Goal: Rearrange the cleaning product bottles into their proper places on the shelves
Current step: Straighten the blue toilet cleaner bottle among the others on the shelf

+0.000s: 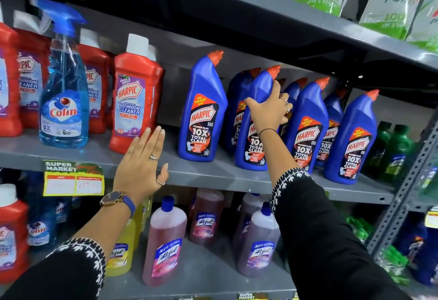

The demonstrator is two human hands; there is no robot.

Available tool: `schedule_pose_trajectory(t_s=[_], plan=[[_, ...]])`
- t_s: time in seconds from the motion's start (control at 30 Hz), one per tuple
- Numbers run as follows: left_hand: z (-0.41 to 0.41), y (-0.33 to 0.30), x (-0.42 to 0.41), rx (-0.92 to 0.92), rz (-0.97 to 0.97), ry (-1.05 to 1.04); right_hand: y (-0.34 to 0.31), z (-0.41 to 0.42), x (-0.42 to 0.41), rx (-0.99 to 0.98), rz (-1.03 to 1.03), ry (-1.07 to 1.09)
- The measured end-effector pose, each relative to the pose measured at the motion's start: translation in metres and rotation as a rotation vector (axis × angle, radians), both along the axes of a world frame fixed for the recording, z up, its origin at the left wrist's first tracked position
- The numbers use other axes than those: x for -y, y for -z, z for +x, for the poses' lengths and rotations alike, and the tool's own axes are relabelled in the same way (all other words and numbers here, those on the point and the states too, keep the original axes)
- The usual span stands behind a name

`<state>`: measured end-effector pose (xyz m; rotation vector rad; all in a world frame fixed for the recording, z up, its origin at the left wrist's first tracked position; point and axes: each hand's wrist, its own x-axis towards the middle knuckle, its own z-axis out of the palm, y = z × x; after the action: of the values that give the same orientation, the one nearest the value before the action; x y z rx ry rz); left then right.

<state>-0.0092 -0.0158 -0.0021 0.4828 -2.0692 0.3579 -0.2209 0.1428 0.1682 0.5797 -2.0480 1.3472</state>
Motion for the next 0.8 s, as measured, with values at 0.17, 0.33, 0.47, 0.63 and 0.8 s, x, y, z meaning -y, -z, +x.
schedule_pose_trajectory(t_s=[0.17, 0.33, 0.47, 0.63, 0.8], plan=[[0.0, 0.0, 0.0, -0.005, -0.006, -0.004, 0.001, -0.002, -0.002, -0.002, 0.021, 0.01], [0.0, 0.0, -0.002, -0.011, -0.018, -0.005, 0.016, -0.001, -0.007, -0.046, -0.008, -0.012], [0.0, 0.001, 0.0, -0.018, -0.025, -0.007, 0.047, 0.002, -0.012, -0.024, -0.06, -0.064], [-0.001, 0.002, 0.001, -0.02, -0.038, -0.01, 0.109, 0.005, -0.023, 0.064, -0.044, -0.126], [-0.002, 0.002, 0.0, -0.042, -0.068, 0.001, 0.111, 0.003, -0.026, 0.094, -0.02, -0.144]])
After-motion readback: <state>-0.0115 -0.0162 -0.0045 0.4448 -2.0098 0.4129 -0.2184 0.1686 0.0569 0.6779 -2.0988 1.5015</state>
